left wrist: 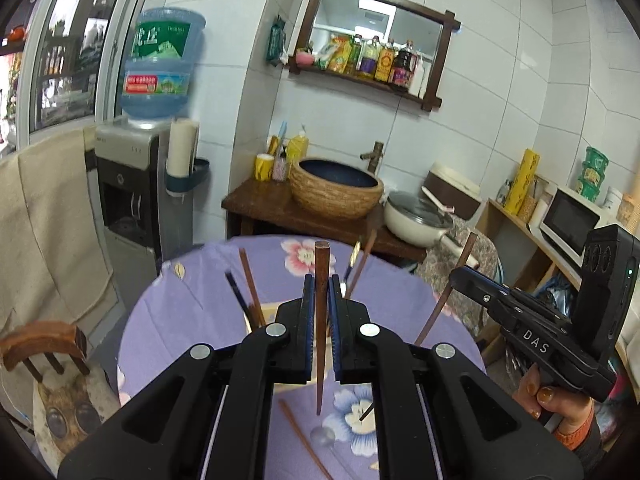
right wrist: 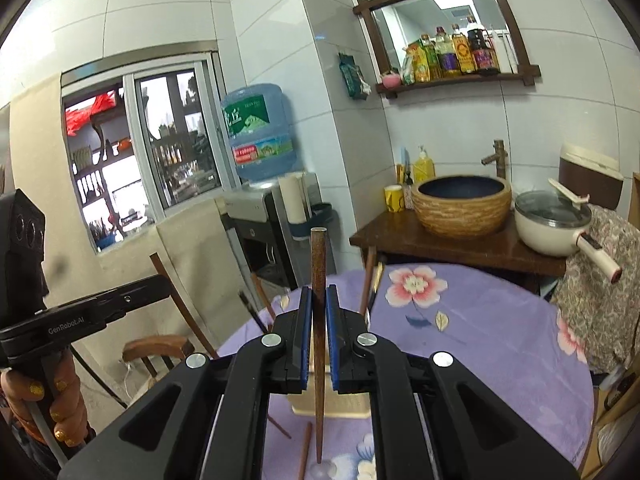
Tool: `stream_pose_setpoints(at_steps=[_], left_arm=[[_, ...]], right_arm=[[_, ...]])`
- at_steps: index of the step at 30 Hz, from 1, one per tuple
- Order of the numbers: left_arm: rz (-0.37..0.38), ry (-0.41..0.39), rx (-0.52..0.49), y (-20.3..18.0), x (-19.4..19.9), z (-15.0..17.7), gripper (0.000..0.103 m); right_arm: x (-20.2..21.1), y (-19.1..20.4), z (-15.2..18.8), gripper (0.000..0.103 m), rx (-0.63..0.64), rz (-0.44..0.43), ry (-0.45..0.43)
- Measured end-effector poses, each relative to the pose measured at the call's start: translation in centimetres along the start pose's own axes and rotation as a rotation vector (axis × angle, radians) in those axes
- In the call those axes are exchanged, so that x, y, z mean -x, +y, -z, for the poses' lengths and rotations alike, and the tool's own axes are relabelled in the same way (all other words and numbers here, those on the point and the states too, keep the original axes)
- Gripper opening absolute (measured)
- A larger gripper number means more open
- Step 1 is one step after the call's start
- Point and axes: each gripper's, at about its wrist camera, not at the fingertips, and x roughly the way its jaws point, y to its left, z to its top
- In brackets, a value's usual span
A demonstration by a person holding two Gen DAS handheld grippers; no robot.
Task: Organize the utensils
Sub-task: 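Lower both chopsticks into the holder and open both tools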
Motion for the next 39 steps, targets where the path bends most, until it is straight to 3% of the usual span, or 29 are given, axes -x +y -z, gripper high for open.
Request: stream_pose_setpoints(at_steps=[7, 14, 27, 33, 39], left_arm=[[-0.018, -0.073, 0.009, -0.6, 0.6, -6.9, 0.007], [-0.101, -0.09, 0.002, 0.1, -2.2, -9.5, 0.007], [-0.129, 0.099, 0.039, 3.4, -11.8, -0.4, 0.007], [-0.137, 0.159, 0.035, 3.8, -13.9, 3.3, 0.007], [-0.152, 0.161, 0.003, 3.4, -14.3, 4.6, 0.007]], right_arm=[[-1.4, 1.3, -6.3, 0.007, 0.02, 0.017, -0.095], [-5.2, 2.0, -6.7, 0.007, 0.047, 0.063, -0.114], [-10.9, 1.1, 1.3, 0.007, 0.096, 0.134, -0.013], [-11.6, 0.4, 3.1, 0.007, 0.08, 0.14, 0.013], [-11.7, 0.2, 3.6, 0.009, 0.089, 0.148, 0.013]])
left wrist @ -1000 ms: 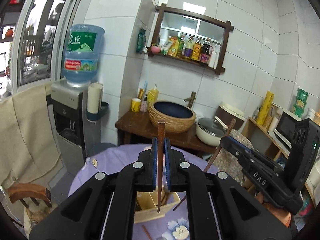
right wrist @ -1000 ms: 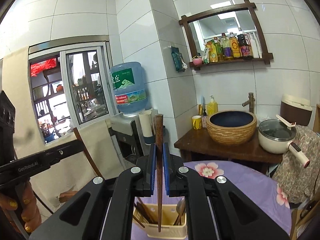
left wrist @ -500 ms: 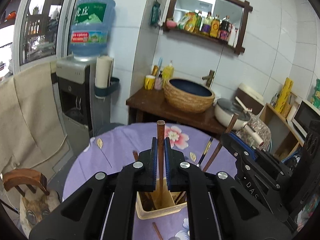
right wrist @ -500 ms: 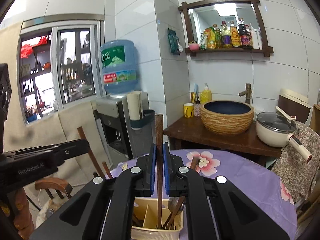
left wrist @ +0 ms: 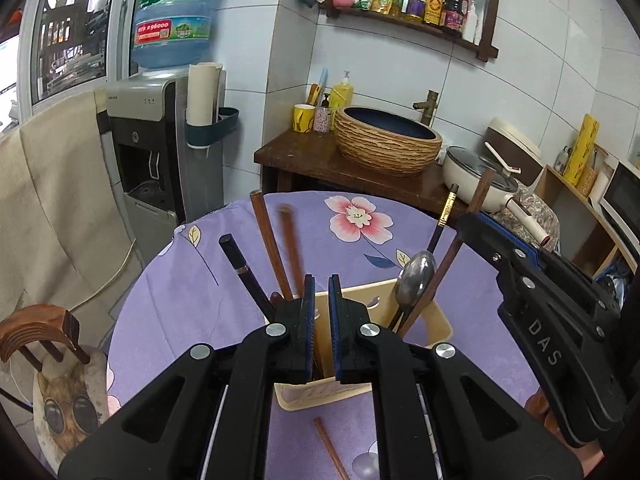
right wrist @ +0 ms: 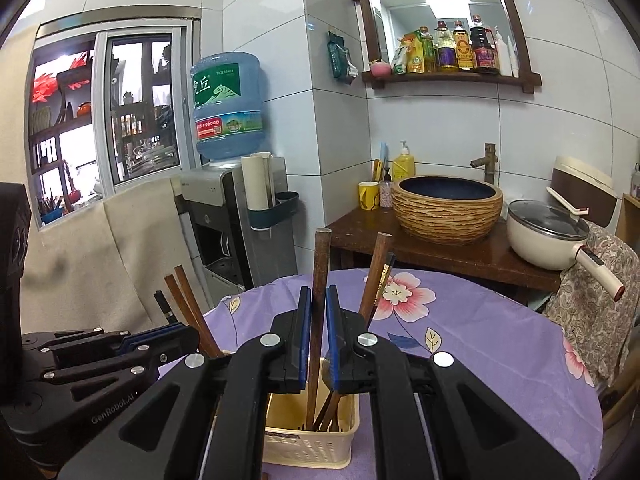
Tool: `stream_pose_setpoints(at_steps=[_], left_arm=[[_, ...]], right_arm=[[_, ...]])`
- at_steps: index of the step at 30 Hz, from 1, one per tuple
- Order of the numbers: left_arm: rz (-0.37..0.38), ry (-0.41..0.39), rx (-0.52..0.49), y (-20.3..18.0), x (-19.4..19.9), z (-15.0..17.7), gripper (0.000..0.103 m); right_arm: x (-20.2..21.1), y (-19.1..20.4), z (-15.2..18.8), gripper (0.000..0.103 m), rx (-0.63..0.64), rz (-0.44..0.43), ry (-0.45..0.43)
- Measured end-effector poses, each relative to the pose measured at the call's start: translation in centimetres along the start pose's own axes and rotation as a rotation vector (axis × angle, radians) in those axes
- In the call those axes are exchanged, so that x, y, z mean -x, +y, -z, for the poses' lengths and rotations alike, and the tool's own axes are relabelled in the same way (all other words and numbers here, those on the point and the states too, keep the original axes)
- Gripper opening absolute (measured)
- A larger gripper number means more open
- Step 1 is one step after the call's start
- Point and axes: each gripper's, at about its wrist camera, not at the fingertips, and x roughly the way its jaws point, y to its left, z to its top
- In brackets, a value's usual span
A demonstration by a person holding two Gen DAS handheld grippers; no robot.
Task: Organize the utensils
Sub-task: 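Lower both chopsticks into the holder and open both tools, then move the right tool to the clear plastic spoon while the left tool approaches the last chopstick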
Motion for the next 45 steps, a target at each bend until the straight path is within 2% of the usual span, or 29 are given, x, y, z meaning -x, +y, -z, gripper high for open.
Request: stream_pose_setpoints(at_steps=[1, 4, 5, 6, 8, 9, 11, 12, 14, 18, 22, 26, 32, 36, 43, 45], left_arm=[[-0.012, -0.009, -0.011, -0.1, 0.2, 0.2, 0.007], [-0.027, -0.024, -0.022, -0.1, 0.9, 0.8, 0.012], [-0.026, -0.028, -0.016, 0.0, 1.3, 1.0, 0.023], [-0.026, -0.039, -0.009, 0.2, 1.9, 1.3, 0.041], [-0.022, -0.085, 0.001, 0.6, 3.4, 2.4, 0.063], [-0.026, -0.112, 0.002, 0.9, 4.4, 3.1, 0.068], [-0.038, -0.128, 0.0, 1.1, 5.5, 4.3, 0.073], [-0.042, -0.128, -0.001, 1.3, 5.8, 5.0, 0.078], [-0.047, -0.119, 0.007, 1.7, 6.3, 6.8, 0.082], [-0.085, -0.04, 0.029, 2.6, 5.3, 10.9, 0.084], [-0.091, 0.087, 0.061, 3.6, 3.1, 15.2, 0.084], [-0.138, 0.134, 0.065, 4.2, 2.2, 18.2, 0.084], [-0.154, 0.162, 0.074, 4.8, 2.0, 20.1, 0.084], [-0.149, 0.171, 0.088, 5.0, 1.9, 20.1, 0.084], [-0.152, 0.183, 0.091, 5.1, 1.7, 20.5, 0.084], [-0.158, 0.185, 0.094, 5.2, 1.6, 20.5, 0.084]], right_arm=[[0.1, 0.0, 0.0, 0.01, 0.003, -0.002, -0.004], [1.2, -0.2, 0.2, 0.024, 0.007, 0.01, -0.038], [1.7, -0.4, 0.2, 0.03, 0.003, 0.01, -0.049], [2.4, -0.5, 0.3, 0.033, 0.001, 0.008, -0.061], [3.8, -0.6, 0.8, 0.039, 0.01, 0.001, -0.077], [4.3, -0.6, 1.1, 0.046, 0.014, -0.004, -0.08], [5.5, -0.5, 2.4, 0.051, 0.033, -0.027, -0.069], [5.9, -0.3, 3.2, 0.051, 0.046, -0.035, -0.054], [6.4, -0.2, 5.1, 0.052, 0.066, -0.038, -0.006], [5.5, -1.0, 9.7, 0.052, 0.023, -0.066, 0.149], [4.2, -0.9, 14.4, 0.052, 0.006, -0.069, 0.297], [3.4, 0.6, 18.1, 0.052, 0.031, -0.101, 0.407], [2.5, 2.3, 20.5, 0.051, 0.102, -0.092, 0.491], [1.9, 2.8, 21.2, 0.05, 0.127, -0.089, 0.531], [1.0, 3.6, 21.2, 0.047, 0.146, -0.073, 0.53], [0.7, 3.7, 21.0, 0.042, 0.141, -0.071, 0.532]])
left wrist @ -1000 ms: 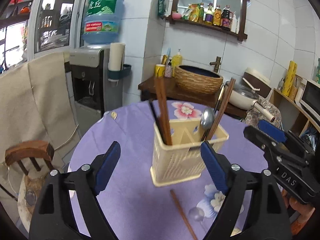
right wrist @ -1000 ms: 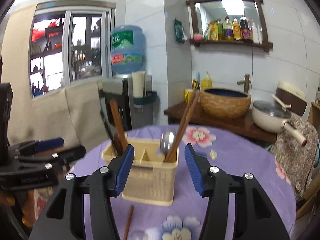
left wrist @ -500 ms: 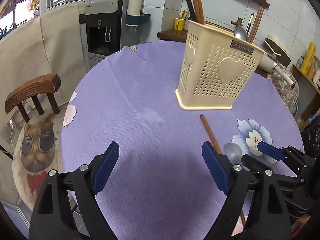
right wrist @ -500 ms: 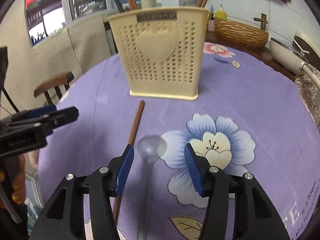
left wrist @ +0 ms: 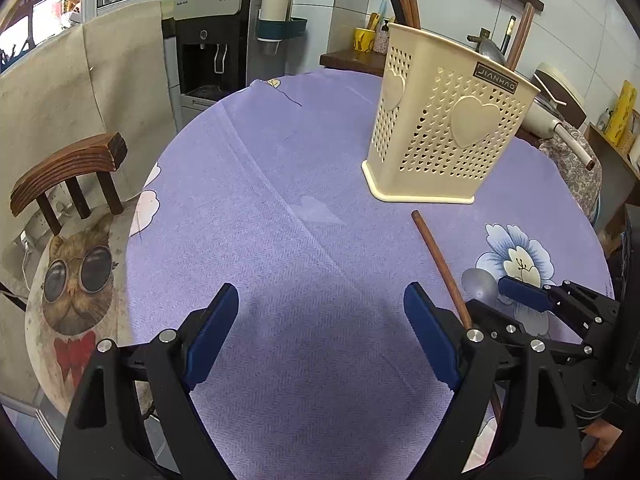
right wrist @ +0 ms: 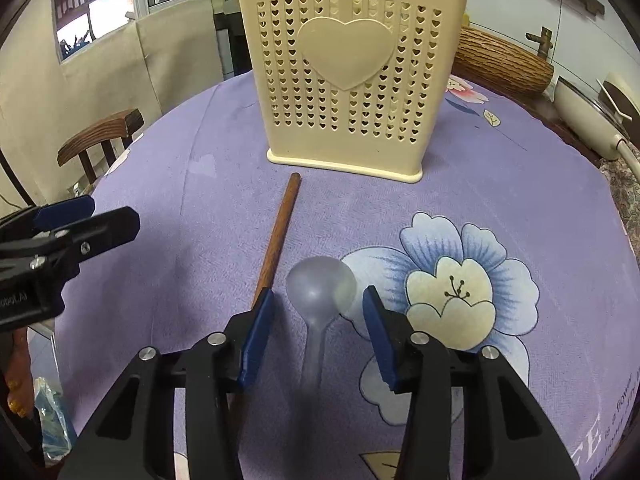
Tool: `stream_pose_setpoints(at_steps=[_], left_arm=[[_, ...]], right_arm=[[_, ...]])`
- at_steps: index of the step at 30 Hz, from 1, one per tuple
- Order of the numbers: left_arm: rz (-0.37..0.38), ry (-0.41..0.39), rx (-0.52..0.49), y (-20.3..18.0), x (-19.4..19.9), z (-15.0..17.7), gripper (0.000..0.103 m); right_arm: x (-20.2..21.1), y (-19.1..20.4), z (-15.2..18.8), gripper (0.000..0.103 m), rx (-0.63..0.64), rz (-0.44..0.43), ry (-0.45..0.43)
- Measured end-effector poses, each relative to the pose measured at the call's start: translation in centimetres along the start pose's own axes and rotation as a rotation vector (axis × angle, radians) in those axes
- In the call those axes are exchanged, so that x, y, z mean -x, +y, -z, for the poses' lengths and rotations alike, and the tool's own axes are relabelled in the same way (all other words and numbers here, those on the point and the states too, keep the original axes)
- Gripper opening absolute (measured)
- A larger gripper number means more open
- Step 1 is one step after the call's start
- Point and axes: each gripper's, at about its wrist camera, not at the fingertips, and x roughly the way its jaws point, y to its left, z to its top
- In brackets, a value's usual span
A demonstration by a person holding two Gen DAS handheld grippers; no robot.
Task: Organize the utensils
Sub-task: 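Move the right tool to the clear plastic spoon while the left tool approaches the last chopstick, then grasp the clear plastic spoon with the right tool while the left tool grasps the last brown chopstick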
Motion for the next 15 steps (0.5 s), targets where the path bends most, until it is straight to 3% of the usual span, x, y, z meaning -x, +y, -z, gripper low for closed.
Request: stream_pose_setpoints(at_steps=[4, 15], left_arm=[[-0.004, 0.005, 0.007, 0.2, -0.2, 0.1, 0.084], [0.009, 0.024, -0.013, -1.1, -0.9, 0.1, 0.084]], right_arm=[[-0.3, 0.2, -0.3, 0.036, 0.0, 0.004, 0.0], [0.5, -2.2, -0.1, 0.035, -0.099, -0.007, -0.027]])
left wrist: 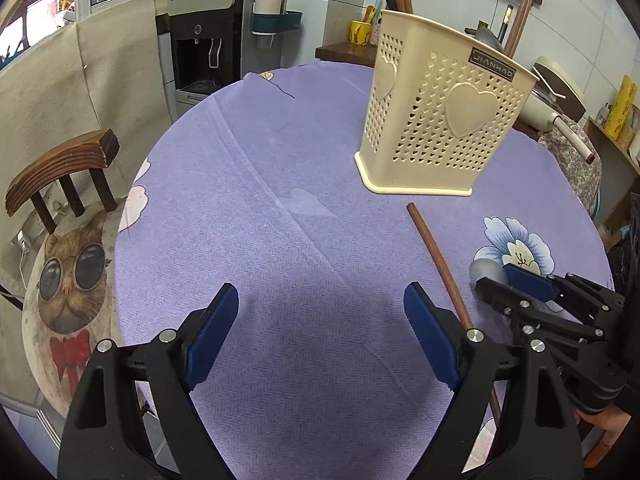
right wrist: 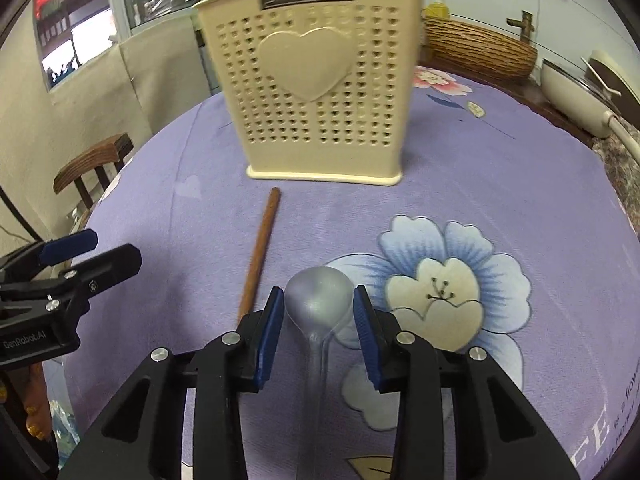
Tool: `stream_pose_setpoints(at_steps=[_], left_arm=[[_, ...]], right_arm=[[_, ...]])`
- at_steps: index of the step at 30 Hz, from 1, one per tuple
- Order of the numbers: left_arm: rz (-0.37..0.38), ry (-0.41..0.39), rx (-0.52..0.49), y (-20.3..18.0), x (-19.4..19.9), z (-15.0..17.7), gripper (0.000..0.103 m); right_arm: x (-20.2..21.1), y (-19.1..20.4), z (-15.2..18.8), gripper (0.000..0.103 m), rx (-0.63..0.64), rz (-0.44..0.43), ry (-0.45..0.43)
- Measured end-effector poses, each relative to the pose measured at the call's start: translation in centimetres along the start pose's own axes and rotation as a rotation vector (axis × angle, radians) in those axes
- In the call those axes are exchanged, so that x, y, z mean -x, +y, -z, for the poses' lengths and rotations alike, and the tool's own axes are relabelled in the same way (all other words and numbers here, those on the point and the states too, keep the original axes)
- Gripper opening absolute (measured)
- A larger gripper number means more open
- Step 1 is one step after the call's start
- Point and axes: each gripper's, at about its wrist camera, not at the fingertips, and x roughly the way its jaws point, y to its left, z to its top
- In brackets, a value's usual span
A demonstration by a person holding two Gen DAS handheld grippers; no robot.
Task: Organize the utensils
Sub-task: 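Grasp the clear plastic spoon with the right tool while the left tool grasps the last brown chopstick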
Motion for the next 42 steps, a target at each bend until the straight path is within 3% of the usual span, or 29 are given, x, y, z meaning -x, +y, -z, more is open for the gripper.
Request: stream_pose_setpoints(at_steps=[7, 18, 27, 32, 42], left_arm=[[0.052, 0.028, -0.032, -2.6, -1.1, -0.8, 0.082], [0.099, 0.127, -0.096, -7.7, -4.9, -2.9, 0.051], [0.031, 0.142, -0.136, -10.4, -6.8, -3.6, 0.02], [0.014, 0.135, -0.153, -11.1, -7.2, -3.7, 0.012], [0.061, 0.152, -0.086, -9.7, -7.2, -4.1, 0.009]], right_arm=[[2.5, -2.6, 0.0, 0.035, -0.086, 0.027, -0.072], [4.4, -4.1, 0.7, 0.035, -0.127, 0.06, -0.13], [4.8, -4.7, 1.2, 0.035, -0.142, 0.062, -0.144], [4.6, -4.9, 1.4, 0.035, -0.152, 0.059, -0.143], [4.8, -4.7, 1.4, 0.035, -0.167, 0.051, -0.16]])
